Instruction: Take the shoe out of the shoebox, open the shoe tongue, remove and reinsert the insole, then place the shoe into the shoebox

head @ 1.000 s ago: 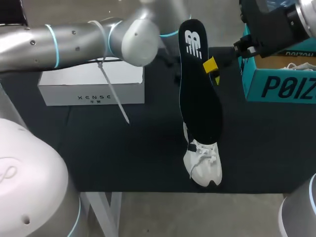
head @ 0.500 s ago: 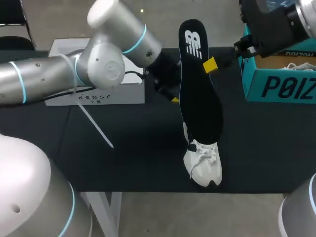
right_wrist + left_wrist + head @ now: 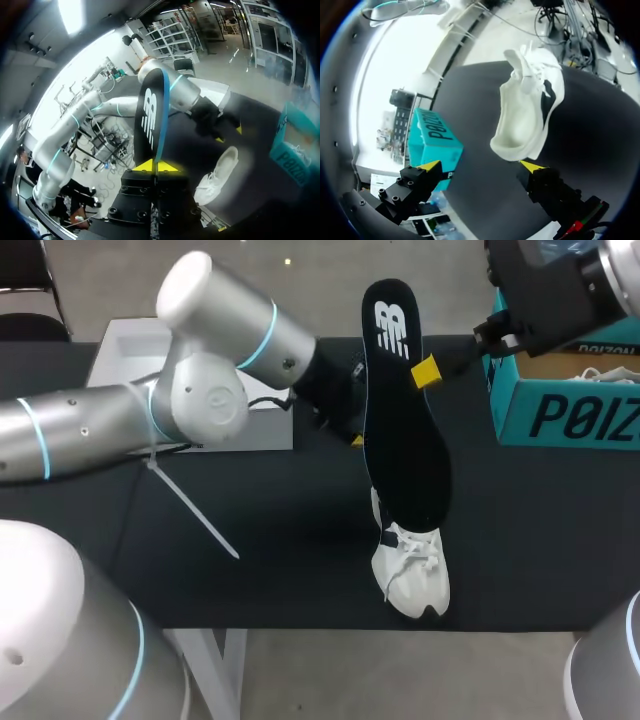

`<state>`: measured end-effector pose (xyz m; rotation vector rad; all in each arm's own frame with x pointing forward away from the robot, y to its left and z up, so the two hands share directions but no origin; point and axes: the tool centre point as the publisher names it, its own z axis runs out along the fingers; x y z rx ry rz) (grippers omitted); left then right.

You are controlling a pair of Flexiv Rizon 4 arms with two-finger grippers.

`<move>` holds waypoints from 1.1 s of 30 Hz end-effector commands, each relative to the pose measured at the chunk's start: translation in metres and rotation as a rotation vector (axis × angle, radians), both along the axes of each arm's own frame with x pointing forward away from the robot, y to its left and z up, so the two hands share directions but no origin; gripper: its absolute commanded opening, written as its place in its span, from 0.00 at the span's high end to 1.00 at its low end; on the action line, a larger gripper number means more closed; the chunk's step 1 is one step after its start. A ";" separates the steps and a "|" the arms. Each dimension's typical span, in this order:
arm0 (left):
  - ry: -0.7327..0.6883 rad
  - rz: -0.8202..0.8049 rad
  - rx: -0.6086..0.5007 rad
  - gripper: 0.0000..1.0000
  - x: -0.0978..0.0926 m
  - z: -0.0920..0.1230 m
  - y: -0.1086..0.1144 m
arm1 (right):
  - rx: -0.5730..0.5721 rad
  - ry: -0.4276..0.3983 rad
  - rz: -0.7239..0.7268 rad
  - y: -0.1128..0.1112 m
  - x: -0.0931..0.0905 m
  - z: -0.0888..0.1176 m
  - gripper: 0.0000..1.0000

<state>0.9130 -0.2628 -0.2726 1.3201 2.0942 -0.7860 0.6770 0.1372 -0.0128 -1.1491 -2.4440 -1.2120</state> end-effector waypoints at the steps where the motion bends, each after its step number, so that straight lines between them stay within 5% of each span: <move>1: -0.050 -0.073 -0.177 0.00 -0.003 0.005 0.008 | -0.003 0.003 0.001 0.002 0.003 0.000 1.00; 8: -0.094 -0.170 -0.380 0.00 -0.013 0.015 0.023 | -0.003 0.003 0.001 0.002 0.003 0.000 1.00; 21: -0.171 -0.192 -0.557 0.00 -0.034 0.010 0.034 | -0.003 0.003 0.001 0.002 0.003 0.000 1.00; 33: -0.200 -0.183 -0.704 0.00 -0.066 0.011 0.012 | -0.003 0.003 0.001 0.002 0.003 0.000 1.00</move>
